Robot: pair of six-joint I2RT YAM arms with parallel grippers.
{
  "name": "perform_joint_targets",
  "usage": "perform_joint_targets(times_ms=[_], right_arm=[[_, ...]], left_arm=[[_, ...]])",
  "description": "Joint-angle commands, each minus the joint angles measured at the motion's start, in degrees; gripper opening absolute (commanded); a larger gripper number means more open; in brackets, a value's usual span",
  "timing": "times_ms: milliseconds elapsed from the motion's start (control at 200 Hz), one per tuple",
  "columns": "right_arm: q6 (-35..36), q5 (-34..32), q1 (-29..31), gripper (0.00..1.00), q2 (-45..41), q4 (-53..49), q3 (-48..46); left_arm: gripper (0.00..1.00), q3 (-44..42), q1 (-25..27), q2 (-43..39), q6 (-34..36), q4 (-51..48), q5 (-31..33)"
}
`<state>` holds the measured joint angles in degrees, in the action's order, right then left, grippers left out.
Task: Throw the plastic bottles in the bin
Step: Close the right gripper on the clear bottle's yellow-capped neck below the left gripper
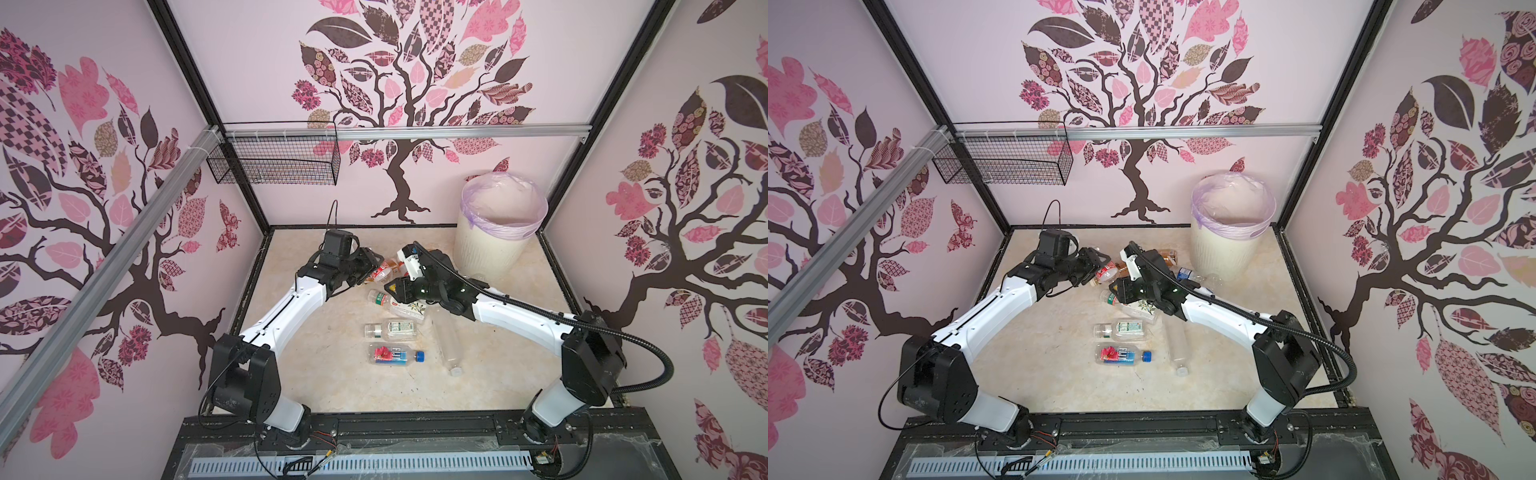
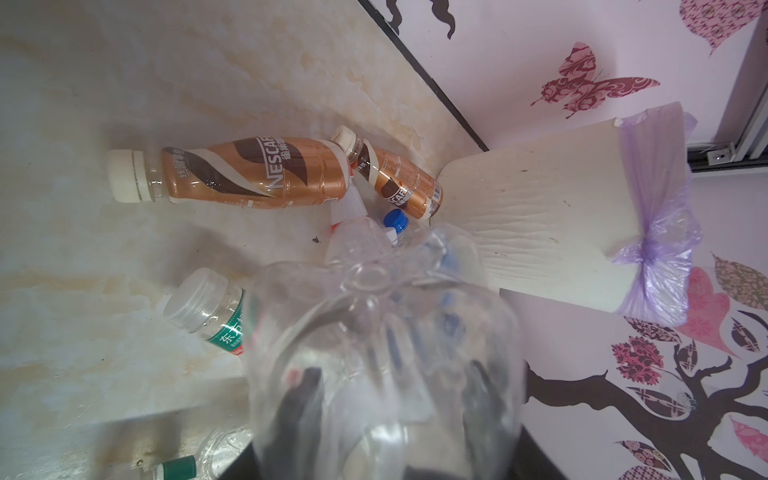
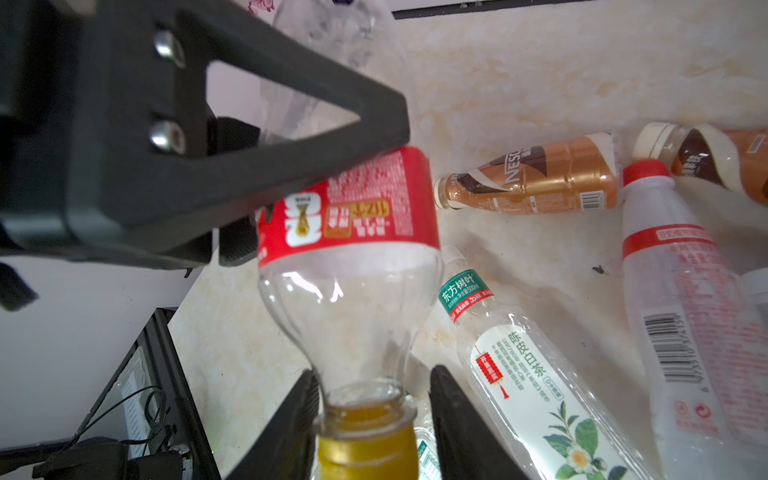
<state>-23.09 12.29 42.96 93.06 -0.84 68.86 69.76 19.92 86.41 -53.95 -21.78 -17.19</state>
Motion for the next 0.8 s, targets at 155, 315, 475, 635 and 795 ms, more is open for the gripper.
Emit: perform_joint_targets(times_ms=[155, 315, 475, 635, 795], right_arm=[[0.0, 0.0, -0.3, 0.42, 0.5, 0.5, 2.8], [-0.7, 1.1, -0.2, 0.48, 1.3, 0.7, 1.9], [-1.3, 1.7, -0.3, 0.50, 1.5, 1.1, 1.4], [-1.2, 1.8, -0.3, 0.51, 1.4, 0.8, 1.5], [-1.2, 1.7, -0.3, 0.48, 1.3, 1.0, 0.6]], left_arm=[[0.51, -1.5, 0.3, -0.8, -0.2, 0.7, -0.6], [0.51, -0.6, 0.3, -0.8, 0.0, 0.5, -0.2], [0.51, -0.2, 0.3, -0.6, -0.1, 0.7, -0.2], [0.51, -0.1, 0.3, -0.6, -0.2, 0.7, 0.0], [0.51, 0.3, 0.3, -0.5, -0.3, 0.8, 0.0]])
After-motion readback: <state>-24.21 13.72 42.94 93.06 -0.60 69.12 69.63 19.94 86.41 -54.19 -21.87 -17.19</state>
